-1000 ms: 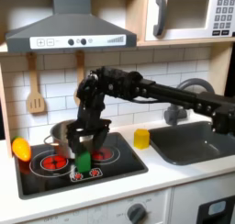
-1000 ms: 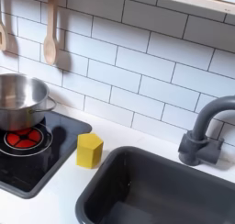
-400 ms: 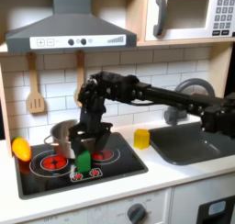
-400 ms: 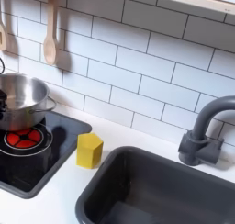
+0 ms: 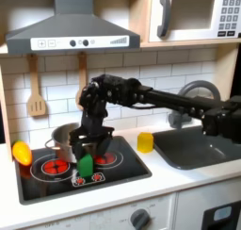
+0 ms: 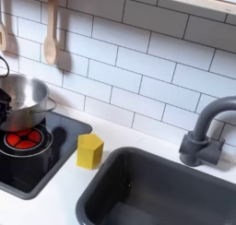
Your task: Reach green block
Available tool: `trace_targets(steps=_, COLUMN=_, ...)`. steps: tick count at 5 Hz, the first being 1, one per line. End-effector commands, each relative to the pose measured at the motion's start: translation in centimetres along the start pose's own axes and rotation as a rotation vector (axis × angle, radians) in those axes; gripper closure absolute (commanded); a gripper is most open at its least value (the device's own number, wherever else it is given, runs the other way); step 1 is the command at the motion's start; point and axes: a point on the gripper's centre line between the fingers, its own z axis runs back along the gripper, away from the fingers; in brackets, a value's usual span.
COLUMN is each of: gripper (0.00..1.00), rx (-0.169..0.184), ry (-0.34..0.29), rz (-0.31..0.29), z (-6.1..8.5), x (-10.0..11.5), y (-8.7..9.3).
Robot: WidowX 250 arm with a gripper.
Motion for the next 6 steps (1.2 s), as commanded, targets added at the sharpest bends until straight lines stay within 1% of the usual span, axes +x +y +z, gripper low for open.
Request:
trace_targets(steps=1, gripper=0.00, rx=0.030, ry=0.037, rz=0.028, z=-1.0, x=0.0, y=1.1)
trace_targets(steps=2, gripper=0.00, rx=0.036, ry=0.057, rz=0.009, z=-1.6, x=-0.3, y=1.0)
trace_targets(steps=3, gripper=0.00, rx=0.030, ry=0.056, rz=-0.008, z=-1.8, x=-0.1, y=0.7)
trace_targets(steps=4, gripper=0.00, rx=0.032, ry=0.080, rz=-0.014, z=-2.5, x=-0.5, y=0.8)
trace_targets(steps=5, gripper=0.00, rx=0.019, ry=0.098, rz=-0.031, z=-3.3, x=-0.6, y=0.4)
trace_targets(steps=6, gripper=0.00, rx=0.007, ry=0.098, rz=-0.021, z=-3.5, x=-0.6, y=0.4)
